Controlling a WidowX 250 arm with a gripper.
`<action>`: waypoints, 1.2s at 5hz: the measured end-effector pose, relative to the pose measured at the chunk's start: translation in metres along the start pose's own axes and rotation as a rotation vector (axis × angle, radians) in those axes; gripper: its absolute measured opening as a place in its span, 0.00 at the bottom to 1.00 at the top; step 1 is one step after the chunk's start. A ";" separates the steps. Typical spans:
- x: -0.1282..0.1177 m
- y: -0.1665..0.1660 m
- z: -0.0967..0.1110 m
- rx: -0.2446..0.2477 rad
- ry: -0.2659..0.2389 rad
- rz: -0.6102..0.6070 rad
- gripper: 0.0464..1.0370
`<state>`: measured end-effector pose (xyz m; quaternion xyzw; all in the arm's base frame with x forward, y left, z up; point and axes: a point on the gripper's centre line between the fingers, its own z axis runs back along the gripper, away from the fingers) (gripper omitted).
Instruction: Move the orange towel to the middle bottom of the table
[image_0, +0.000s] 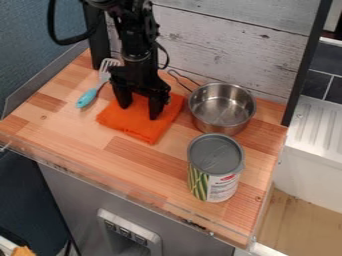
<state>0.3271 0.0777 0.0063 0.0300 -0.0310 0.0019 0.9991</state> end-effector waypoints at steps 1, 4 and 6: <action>-0.031 -0.005 0.004 -0.014 0.043 -0.021 0.96; -0.077 -0.012 0.012 -0.001 0.087 -0.012 0.96; -0.053 -0.023 0.071 0.007 -0.049 -0.060 0.96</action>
